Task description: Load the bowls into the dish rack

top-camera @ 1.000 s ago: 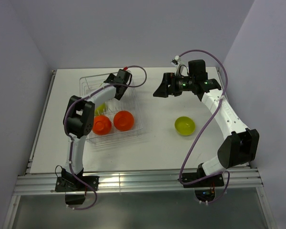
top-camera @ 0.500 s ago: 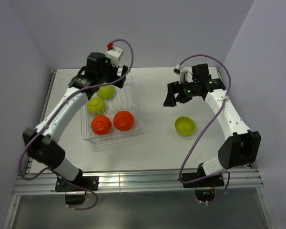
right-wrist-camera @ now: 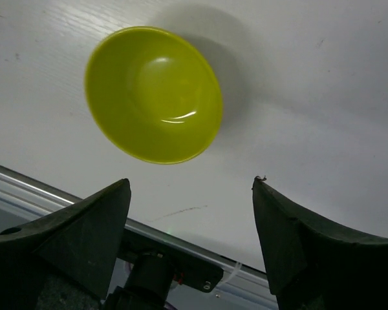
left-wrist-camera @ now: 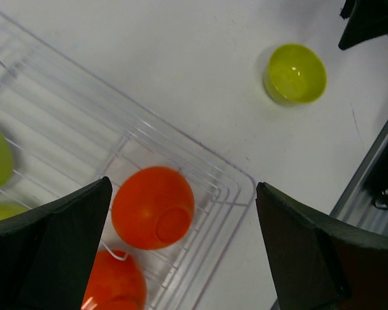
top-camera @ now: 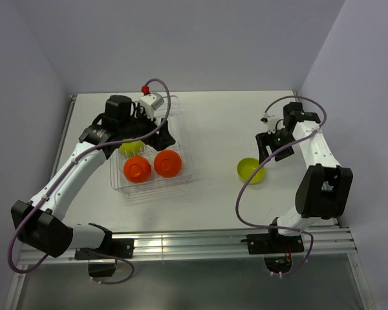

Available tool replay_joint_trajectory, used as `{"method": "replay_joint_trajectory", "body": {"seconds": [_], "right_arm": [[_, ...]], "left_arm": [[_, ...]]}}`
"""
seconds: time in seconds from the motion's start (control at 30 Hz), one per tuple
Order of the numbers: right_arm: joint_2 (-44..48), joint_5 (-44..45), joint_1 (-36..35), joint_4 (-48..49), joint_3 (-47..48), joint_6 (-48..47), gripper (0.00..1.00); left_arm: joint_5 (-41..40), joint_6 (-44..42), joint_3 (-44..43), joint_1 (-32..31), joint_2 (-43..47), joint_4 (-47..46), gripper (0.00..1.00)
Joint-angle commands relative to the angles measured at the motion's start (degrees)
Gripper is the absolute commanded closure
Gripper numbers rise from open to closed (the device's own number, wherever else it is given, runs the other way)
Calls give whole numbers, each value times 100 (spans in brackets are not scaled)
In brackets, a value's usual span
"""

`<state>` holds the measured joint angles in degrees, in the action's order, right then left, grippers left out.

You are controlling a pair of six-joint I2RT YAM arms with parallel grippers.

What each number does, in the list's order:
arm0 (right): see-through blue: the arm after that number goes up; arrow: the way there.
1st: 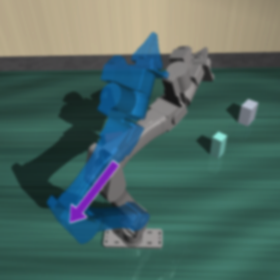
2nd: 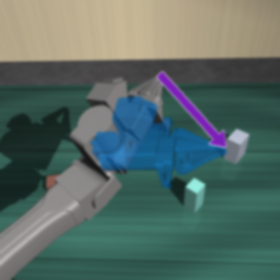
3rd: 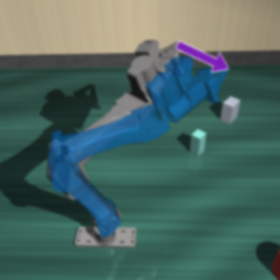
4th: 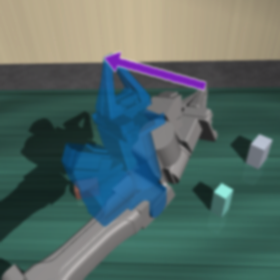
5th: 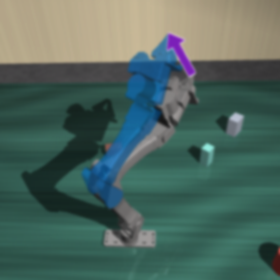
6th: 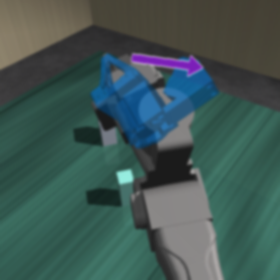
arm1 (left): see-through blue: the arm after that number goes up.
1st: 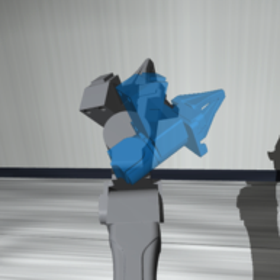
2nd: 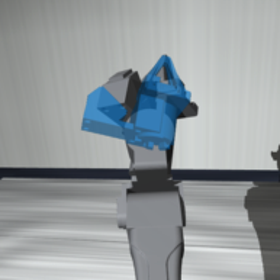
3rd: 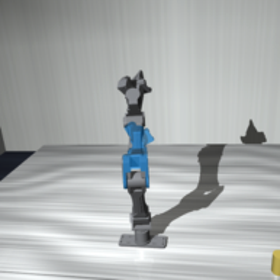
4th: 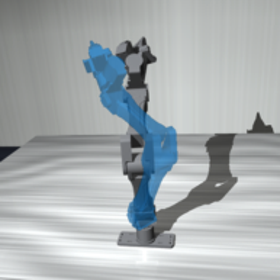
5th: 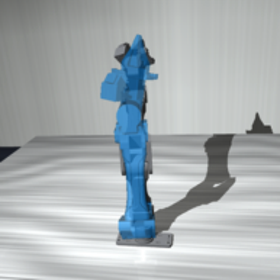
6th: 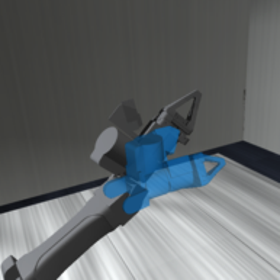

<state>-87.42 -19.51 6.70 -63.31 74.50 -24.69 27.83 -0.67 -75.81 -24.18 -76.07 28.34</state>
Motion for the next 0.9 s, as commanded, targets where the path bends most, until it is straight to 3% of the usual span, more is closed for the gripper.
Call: {"method": "replay_joint_trajectory", "body": {"seconds": [0.0, 0.47, 0.7, 0.83, 0.87], "right_arm": [[-274, 430, 16, 257, -93, -89, 20], [-1181, 650, -81, 1162, -383, 412, 42], [-1339, 773, -309, 1532, -656, 552, 46], [-1366, 624, -318, 1576, -665, 667, 66], [-1357, 580, -318, 1576, -656, 684, 79]], "left_arm": [[293, 382, 293, 28, 453, -205, 1], [-50, 383, 567, 72, 594, -56, 1], [-463, 436, 515, 80, 453, -30, 1], [-147, 541, 646, 116, 523, -196, 1], [-112, 646, 725, 116, 584, -267, 1]]}}
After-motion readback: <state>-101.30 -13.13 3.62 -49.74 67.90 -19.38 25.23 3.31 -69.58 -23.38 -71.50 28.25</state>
